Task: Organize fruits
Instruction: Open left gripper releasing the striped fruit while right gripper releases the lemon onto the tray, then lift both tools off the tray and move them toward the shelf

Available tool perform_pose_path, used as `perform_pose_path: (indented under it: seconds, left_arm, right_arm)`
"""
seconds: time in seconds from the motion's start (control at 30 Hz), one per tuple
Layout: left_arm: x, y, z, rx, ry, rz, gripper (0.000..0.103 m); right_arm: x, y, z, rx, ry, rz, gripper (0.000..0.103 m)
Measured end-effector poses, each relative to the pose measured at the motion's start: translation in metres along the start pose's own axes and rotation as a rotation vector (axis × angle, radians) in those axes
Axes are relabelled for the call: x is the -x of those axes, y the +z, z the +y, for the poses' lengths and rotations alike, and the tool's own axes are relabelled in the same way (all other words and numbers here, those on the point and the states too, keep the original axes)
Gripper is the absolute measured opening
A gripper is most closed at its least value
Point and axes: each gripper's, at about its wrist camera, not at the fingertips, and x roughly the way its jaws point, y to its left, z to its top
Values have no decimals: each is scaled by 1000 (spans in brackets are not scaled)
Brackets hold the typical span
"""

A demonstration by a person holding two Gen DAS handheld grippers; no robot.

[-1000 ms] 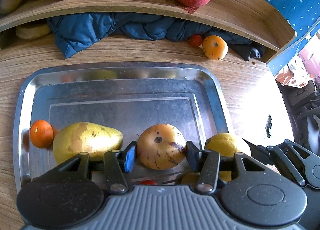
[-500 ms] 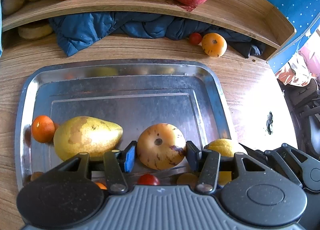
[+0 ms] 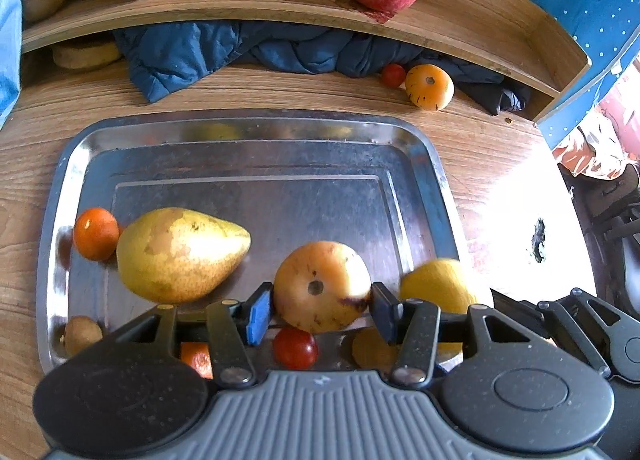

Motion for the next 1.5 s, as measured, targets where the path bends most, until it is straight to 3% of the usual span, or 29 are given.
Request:
perform_pose_path:
  seconds: [0.3,0.6,0.83,1.23,1.5]
  left_arm:
    - [16,-15,-1,21,10,-43,59]
    - [38,-35,-5,32,29,-96,76]
    - [54,-56,4,64,69,-98,96]
    - [67,-92,45,168,203,-53,101]
    - [76,-90,57,210,247,-71,101]
  right_arm:
    - [15,-8,3,10,7,-33,73]
    - [32,-18,3,12,24,-66,83]
    - [42,-24,3,8,43,-83,93]
    - [49,-23,2,10,76,-101,99]
    - [52,-11,4,14,110,-153,102]
